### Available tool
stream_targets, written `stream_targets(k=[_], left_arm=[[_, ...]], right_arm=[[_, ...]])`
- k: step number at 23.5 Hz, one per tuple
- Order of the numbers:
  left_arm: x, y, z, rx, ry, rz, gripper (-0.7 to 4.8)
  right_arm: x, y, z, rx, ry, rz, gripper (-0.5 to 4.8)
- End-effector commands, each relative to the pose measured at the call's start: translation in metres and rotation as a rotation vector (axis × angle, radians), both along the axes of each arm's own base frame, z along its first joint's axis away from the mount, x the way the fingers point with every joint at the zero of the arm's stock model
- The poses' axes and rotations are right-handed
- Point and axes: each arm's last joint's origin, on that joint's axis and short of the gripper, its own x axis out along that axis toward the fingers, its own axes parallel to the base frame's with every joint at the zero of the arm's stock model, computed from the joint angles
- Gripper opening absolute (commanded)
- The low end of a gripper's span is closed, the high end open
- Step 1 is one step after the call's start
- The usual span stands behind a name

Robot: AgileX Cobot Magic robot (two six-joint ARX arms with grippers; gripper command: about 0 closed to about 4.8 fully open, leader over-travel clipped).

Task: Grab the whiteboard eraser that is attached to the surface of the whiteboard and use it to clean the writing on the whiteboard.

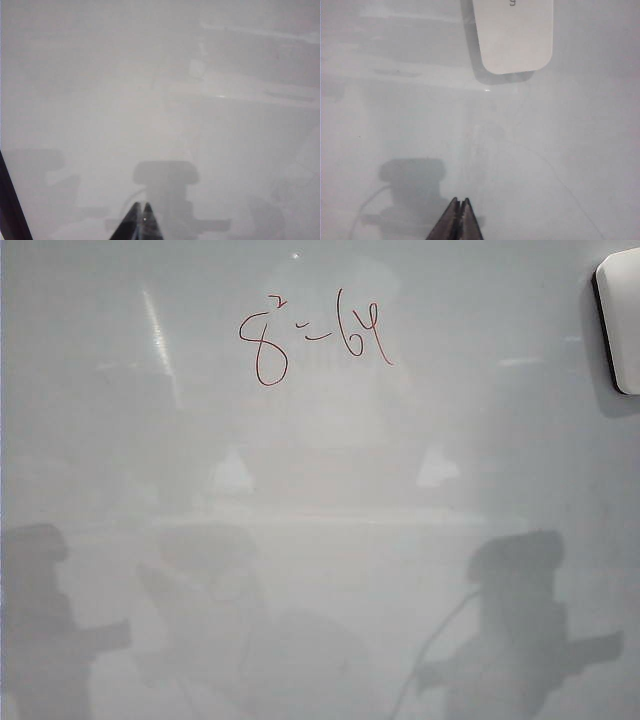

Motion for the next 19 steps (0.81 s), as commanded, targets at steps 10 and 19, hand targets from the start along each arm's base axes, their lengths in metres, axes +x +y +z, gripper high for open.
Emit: stream_targets(k=[10, 19], left_arm=[[-0.004, -0.002, 0.023, 0.032, -0.073, -0.049, -0.05], [-0.053, -0.014, 0.147, -0.023, -0.079, -0.492, -0.05]], right_arm=[[-0.003, 0.0, 0.019, 0.003, -0.078, -0.002, -0.05], [-0.08, 0.002, 0.165, 0.102, -0.256, 0.145, -0.03]])
